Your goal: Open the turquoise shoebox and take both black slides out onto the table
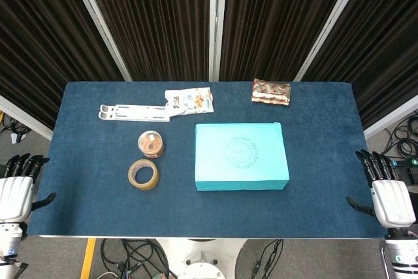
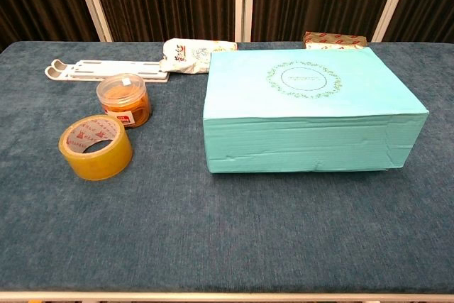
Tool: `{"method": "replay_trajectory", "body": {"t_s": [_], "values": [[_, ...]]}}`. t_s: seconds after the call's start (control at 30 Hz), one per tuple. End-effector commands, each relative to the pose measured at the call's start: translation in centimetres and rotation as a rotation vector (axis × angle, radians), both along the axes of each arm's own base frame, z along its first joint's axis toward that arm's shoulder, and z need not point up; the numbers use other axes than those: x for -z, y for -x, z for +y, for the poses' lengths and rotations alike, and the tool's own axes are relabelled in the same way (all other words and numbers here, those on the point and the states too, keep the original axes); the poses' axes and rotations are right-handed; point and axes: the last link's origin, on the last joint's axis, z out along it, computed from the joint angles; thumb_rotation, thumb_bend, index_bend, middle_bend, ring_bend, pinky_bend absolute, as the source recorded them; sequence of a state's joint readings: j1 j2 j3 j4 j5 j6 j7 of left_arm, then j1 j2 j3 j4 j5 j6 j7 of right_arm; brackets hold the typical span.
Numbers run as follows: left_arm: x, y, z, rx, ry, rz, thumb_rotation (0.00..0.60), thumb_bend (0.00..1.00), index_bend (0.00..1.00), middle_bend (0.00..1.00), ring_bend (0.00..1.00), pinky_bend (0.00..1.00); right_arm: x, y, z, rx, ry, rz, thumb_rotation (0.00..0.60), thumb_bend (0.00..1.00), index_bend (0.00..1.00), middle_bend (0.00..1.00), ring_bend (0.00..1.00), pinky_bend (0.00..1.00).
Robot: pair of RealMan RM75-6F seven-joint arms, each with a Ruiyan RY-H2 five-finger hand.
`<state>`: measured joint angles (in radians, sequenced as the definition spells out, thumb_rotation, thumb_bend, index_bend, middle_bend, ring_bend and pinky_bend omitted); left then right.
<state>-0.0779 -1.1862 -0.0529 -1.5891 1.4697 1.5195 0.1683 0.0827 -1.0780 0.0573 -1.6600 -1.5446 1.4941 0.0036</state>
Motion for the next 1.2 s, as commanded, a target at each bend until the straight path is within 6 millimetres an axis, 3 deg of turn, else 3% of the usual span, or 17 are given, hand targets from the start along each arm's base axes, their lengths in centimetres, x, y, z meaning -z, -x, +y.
{"method": "replay_trajectory", "body": {"t_s": [0.03,0.2,0.3,0.4,0.6,0.83,1.03,1.2], "values": [[-0.1,-0.1,0.1,0.004,-0.003,0.001,0.6,0.01,0.22,0.18,0.11,0.1,0.1,0.0,0.0,-0.003,-0.006,-0.003,0.6,0.0,0.0,0.06,0.0,0.06],[-0.1,-0.2,0.1,0.002,0.005,0.005,0.6,0.01,0.22,0.18,0.11,0.1,0.5,0.2,-0.3,-0.008,-0.028,-0.013,0.6,0.0,0.0,0.06,0.0,0.06],[-0.1,-0.3,0.0,-0.002,0.01,0.0,0.6,0.01,0.22,0.18,0.11,0.1,0.9,0.2,-1.6,-0.024,-0.054,0.001,0.6,0.0,0.0,0.06,0.0,0.06],[0.0,-0.4,0.0,-0.006,0.014,-0.004,0.6,0.01,0.22,0.18,0.11,0.1,1.4,0.2,-3.9,-0.054,-0.095,0.021,0.6,0.0,0.0,0.06,0.0,0.06],[-0.2,-0.3,-0.3,-0.02,0.018,-0.006,0.6,0.01,0.22,0.18,0.11,0.11,3.1,0.4,-10.4,-0.107,-0.163,0.103,0.6,0.0,0.0,0.07,0.0,0.06],[-0.4,-0.3,-0.8,-0.04,0.019,-0.01,0.6,0.01,0.22,0.18,0.11,0.11,7.2,0.5,-16.4,-0.161,-0.245,0.134,0.6,0.0,0.0,0.08,0.0,0.06],[-0.5,-0.3,-0.8,-0.053,0.028,-0.015,0.6,0.01,0.22,0.18,0.11,0.11,10.0,0.1,-19.3,-0.225,-0.276,0.162,0.6,0.0,0.0,0.1,0.0,0.06],[-0.5,-0.3,-0.8,-0.059,0.034,-0.021,0.6,0.01,0.22,0.18,0.11,0.11,11.5,-0.6,-20.4,-0.286,-0.288,0.202,0.6,0.02,0.01,0.12,0.0,0.06]]}}
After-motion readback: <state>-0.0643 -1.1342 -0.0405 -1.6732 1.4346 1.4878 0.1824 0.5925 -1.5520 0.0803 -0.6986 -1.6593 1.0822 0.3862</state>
